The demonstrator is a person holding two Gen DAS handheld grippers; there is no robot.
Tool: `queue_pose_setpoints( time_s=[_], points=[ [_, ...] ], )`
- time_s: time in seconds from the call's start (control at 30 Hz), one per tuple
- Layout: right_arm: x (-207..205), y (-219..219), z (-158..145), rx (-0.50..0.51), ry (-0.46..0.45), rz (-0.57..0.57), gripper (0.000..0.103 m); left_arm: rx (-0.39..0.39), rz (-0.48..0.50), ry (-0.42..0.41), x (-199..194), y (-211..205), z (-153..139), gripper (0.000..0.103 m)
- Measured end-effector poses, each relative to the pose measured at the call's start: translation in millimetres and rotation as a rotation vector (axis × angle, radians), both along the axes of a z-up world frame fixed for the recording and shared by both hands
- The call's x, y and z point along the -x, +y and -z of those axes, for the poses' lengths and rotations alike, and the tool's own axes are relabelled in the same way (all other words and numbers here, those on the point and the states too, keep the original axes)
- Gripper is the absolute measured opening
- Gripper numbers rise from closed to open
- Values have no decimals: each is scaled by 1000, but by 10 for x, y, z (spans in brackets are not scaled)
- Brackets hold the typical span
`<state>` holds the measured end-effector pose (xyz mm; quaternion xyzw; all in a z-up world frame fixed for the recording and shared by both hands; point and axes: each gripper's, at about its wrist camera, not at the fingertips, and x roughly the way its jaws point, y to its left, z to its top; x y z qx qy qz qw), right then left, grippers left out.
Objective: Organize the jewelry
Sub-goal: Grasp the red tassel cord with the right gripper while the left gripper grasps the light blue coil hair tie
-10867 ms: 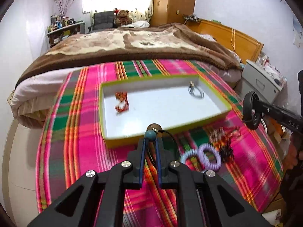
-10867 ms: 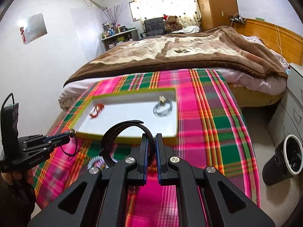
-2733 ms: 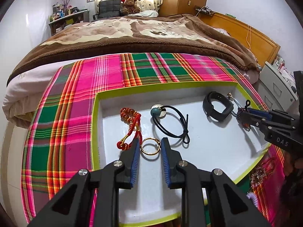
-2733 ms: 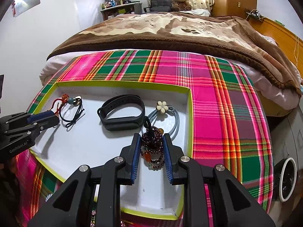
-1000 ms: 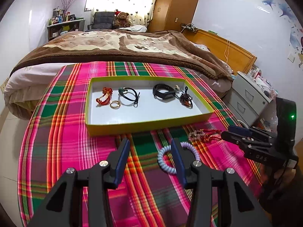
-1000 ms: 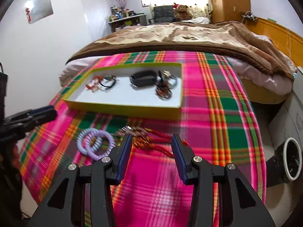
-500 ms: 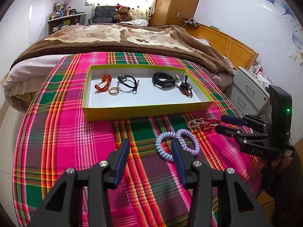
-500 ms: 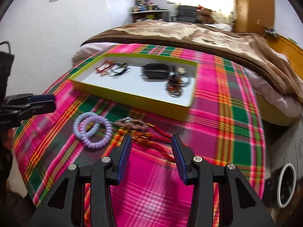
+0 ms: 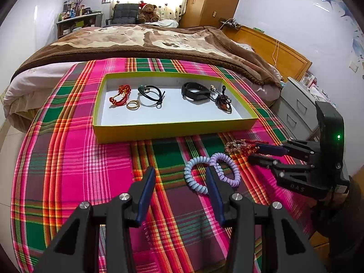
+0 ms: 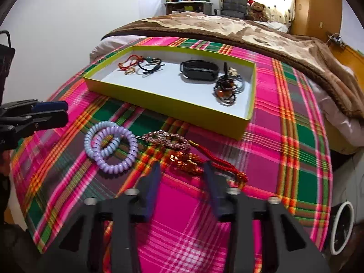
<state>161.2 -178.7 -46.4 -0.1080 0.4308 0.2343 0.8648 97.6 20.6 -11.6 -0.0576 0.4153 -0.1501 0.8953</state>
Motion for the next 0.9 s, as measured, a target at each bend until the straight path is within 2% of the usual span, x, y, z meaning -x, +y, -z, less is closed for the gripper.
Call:
queue_pose_setpoints(
  time_s=[0.1,0.17,0.2,0.33,0.57,0.73,0.9],
  points=[
    [12,-47,-8,-13,22,4,16,0,1,5,-11,-8,16,47],
    [42,-46,5,16,17,12,3,-2,4,9,-14,-19,28,47],
    [62,-62,5,23,6,20,1,-4,6,10,-15,-27,33,47],
    [91,-265,-49,-31,4,87,1,-3,9,14,-21,-36,46,47],
    [181,-464,-211,-86,-13,131,1,-2,14,24,-49,-54,82,47],
    [251,-598,-327,-169,-37,192,1,-21,23,32,-87,-97,119,47],
    [306,-594,-427,-194,-68,207,1,-74,44,28,-130,-207,151,47]
  ],
)
